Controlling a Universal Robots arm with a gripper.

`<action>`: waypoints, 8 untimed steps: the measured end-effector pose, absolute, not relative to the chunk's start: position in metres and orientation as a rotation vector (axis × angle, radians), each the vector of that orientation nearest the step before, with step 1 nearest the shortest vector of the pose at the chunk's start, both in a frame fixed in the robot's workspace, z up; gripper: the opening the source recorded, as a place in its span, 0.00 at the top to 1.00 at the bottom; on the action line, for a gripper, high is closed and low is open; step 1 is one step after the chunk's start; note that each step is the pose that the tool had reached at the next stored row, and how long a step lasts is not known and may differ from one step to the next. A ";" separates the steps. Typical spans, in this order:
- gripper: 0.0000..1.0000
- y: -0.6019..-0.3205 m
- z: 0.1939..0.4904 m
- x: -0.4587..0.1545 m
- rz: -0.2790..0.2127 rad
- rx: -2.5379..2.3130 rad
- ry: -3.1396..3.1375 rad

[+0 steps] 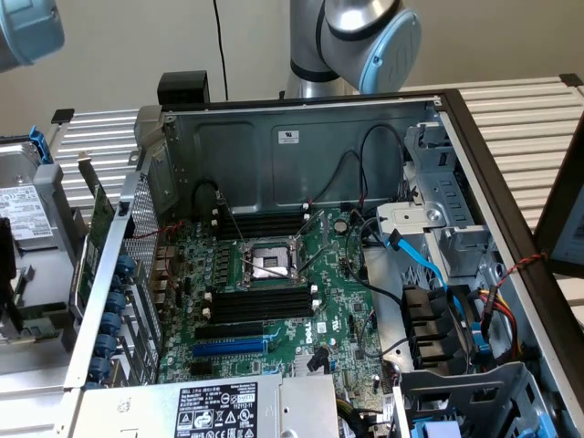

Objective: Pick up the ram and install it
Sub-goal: 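Pick up the ram and move it above insertion slot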

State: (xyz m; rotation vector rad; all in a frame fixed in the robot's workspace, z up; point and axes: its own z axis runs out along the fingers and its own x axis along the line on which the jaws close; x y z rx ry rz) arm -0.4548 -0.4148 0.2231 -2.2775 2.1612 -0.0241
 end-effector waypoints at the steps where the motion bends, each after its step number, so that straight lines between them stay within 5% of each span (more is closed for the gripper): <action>1: 0.86 -0.415 0.227 -0.455 -0.024 -2.277 2.161; 8: 0.86 -0.416 0.259 -0.455 -0.025 -2.277 2.161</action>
